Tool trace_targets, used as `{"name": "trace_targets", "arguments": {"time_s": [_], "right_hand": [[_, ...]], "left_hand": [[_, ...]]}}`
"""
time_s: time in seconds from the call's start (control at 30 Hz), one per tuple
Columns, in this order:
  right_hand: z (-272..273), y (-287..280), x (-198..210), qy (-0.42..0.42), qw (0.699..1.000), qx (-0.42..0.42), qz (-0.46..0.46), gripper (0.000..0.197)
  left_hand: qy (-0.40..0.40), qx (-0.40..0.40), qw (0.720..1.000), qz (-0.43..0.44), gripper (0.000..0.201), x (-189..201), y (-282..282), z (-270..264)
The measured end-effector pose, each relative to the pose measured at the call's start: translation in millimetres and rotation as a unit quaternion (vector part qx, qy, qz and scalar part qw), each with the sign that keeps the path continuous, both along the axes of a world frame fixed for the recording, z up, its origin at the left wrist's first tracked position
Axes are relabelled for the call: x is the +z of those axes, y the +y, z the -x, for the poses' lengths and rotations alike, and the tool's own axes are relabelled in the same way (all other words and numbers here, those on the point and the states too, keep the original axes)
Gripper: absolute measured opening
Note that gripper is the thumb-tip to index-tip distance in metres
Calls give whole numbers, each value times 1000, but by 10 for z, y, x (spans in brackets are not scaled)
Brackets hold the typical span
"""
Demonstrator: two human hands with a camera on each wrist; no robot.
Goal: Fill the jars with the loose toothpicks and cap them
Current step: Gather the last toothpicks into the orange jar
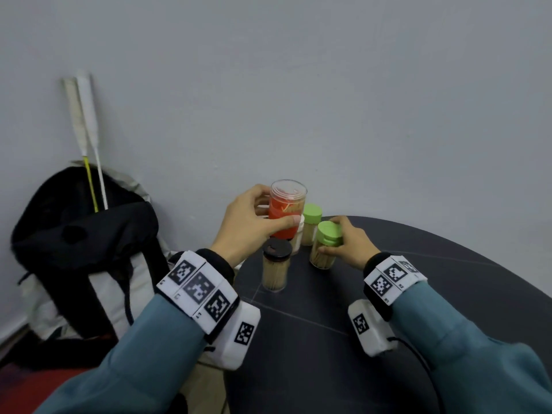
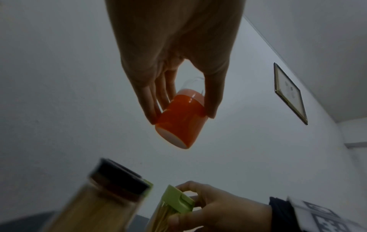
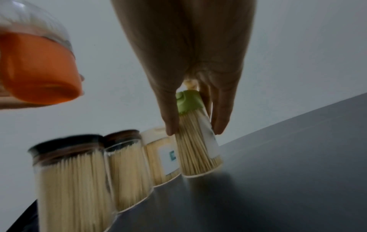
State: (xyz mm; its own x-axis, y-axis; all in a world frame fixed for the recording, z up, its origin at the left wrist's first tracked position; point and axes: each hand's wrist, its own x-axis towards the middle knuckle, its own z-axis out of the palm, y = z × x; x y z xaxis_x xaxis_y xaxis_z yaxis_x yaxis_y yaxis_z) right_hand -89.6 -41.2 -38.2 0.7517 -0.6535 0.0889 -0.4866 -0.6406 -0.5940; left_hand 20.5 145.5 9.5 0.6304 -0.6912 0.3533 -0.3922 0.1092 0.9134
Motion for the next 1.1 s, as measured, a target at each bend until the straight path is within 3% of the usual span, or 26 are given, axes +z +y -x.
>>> {"name": "trace_targets", "arguments": {"time_s": [0.23,0.4,0.53,0.73,0.87,1.1], "right_hand": [[910,-441,159,24,999,-46,7,65],[1612,-823,231,32,996,-80,10,63],[1969,-1067,196,43,996,-83,11,63],[2170,-1296,38,13,997,-82,-11,61],[2153,-1330,-28,-27,997,-54,-54,60],[2150,-1322,-78,-17,995,-21,-94,50]], "left_hand": [[8,-150,985,-88,53,-87,-495,507],[-95,-196,960,-174,47,-224,-1084,1007],[-121,-219,939,-234,50,-351,-1486,1409],[-113,-216,931,-272,47,-563,-1851,1801],[-70,-201,940,-268,52,-643,-1964,1953],[-31,-187,949,-252,52,-681,-2003,2031]]}}
